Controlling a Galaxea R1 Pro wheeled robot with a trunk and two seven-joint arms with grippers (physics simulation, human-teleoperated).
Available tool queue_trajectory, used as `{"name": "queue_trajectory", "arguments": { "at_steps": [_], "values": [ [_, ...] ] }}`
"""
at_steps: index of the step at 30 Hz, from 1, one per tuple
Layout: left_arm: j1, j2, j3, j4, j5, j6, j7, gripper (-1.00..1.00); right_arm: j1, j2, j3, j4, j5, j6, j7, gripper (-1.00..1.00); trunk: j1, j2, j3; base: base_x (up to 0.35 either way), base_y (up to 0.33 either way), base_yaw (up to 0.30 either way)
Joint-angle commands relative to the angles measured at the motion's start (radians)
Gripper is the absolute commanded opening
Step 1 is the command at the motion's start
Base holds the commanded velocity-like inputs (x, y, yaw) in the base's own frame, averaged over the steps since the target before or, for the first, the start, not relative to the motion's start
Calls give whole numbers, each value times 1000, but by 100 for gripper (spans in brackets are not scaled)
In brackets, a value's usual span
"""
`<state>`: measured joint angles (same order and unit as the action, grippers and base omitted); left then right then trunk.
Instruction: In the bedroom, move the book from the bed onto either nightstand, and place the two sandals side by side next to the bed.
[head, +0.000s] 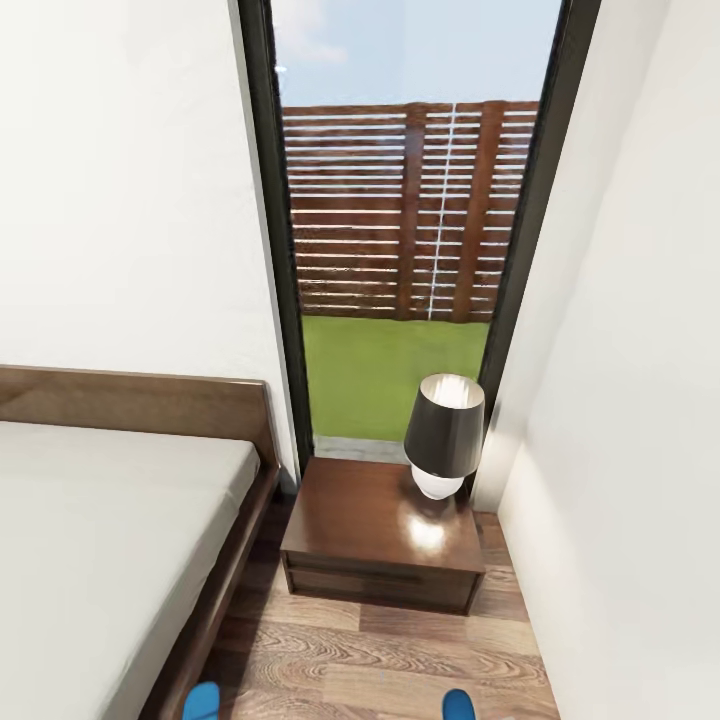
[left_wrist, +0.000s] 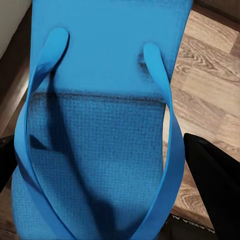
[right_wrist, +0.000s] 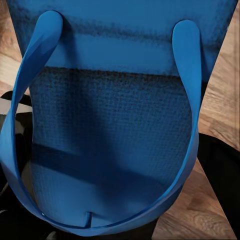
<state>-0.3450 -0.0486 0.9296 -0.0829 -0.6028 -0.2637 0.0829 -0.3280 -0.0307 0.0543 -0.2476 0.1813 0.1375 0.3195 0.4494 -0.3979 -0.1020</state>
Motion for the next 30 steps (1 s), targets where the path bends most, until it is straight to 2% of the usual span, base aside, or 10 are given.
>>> {"name": "queue_trajectory", "arguments": {
  "at_steps": [1,18,24,30],
  "values": [
    [-1,0,5,0,-12,-3,6,-100,0,-3,5,-1,3,5,3,-100,1,-2,-2,0,0,0],
    [19,-1,5,19,-12,-51,6,-100,2,-8,4,35,3,2,3,-100,1,-2,-2,0,0,0],
    [31,-2,5,32,-12,-58,4,-100,25,-34,-9,71,3,-18,3,-100,1,-2,-2,0,0,0],
    [36,-2,5,35,-12,-67,3,-100,36,-47,-16,90,3,-35,3,-100,1,-2,-2,0,0,2]
  ]
}}
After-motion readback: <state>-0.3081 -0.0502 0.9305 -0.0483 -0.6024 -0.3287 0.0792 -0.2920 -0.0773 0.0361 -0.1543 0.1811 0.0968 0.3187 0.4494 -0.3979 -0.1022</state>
